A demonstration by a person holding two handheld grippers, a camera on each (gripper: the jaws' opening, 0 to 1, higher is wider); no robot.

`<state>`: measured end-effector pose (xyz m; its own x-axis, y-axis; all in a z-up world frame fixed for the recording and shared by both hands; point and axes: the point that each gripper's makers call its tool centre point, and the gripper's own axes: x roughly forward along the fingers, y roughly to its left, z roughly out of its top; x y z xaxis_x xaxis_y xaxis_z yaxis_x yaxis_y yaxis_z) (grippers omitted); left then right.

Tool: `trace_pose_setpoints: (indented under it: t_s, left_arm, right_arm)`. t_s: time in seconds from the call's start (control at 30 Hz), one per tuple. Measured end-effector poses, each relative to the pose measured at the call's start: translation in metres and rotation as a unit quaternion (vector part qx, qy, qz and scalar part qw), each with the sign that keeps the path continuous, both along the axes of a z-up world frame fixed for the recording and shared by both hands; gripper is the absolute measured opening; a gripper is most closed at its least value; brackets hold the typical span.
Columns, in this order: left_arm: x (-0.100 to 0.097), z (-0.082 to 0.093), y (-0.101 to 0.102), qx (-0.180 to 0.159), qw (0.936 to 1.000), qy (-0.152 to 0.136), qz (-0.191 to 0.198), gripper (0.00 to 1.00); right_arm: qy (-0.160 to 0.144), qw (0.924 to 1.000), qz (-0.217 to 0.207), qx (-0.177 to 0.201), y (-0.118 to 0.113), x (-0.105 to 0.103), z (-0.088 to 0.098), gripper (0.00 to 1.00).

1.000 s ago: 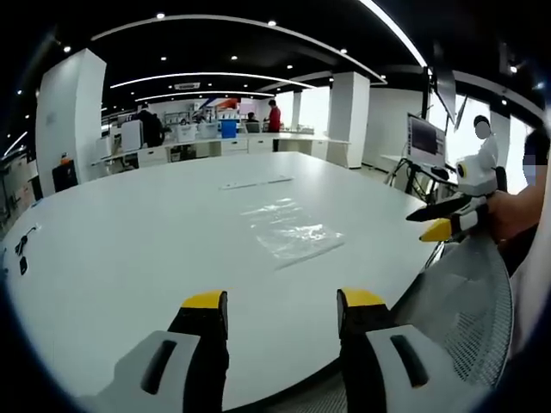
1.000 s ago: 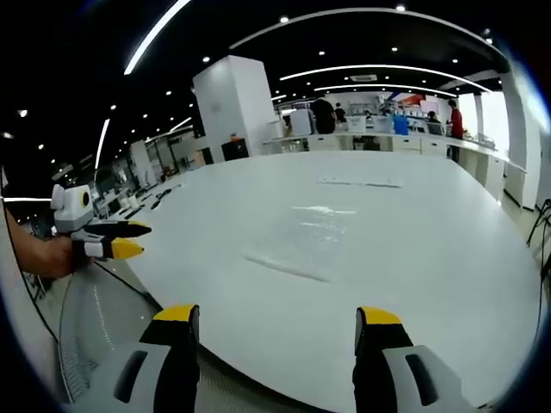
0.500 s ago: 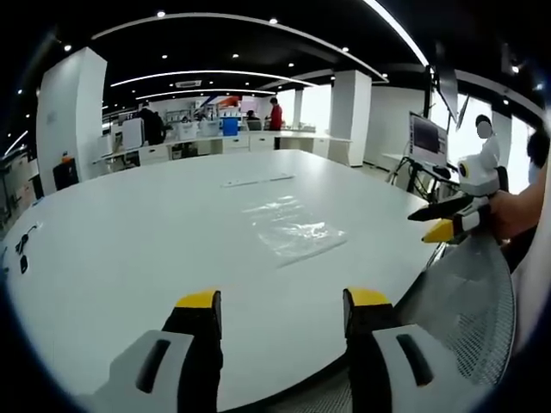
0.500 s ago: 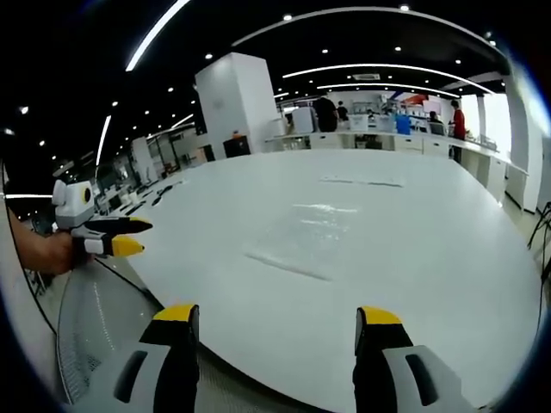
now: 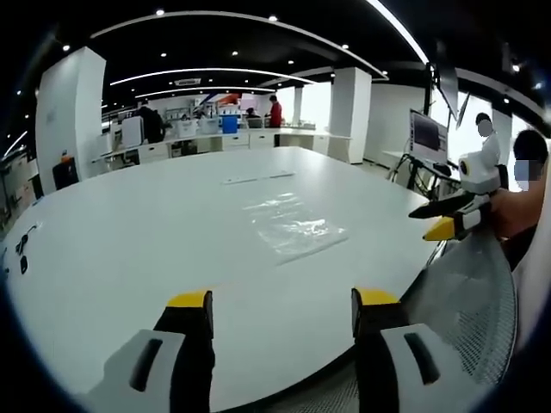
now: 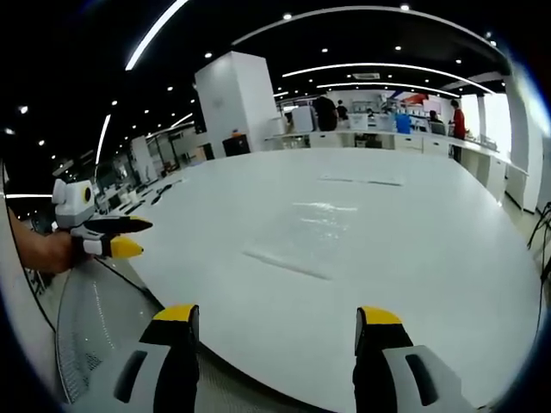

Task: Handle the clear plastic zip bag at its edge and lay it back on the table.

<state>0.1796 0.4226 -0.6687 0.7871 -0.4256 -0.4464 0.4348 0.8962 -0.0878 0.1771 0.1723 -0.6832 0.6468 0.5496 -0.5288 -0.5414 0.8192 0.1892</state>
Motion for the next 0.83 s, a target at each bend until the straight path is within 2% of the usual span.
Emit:
trace_pose_setpoints:
  t_s: [0.4, 0.83]
  left_arm:
    - [0.0007, -0.0008, -0.0014, -0.01, 0.9999, 0.008, 0.005, 0.69]
    - [0.0015, 0.0015, -0.0036, -0.043, 0.9987, 0.023, 0.012, 0.78]
  right_arm:
    - [0.001, 1.0, 0.002, -0.002, -0.0017, 0.0003, -0.0027, 0.73]
    - [-0.009, 0.9999, 0.0, -0.009, -0.0001, 0.001, -0.0009, 0.74]
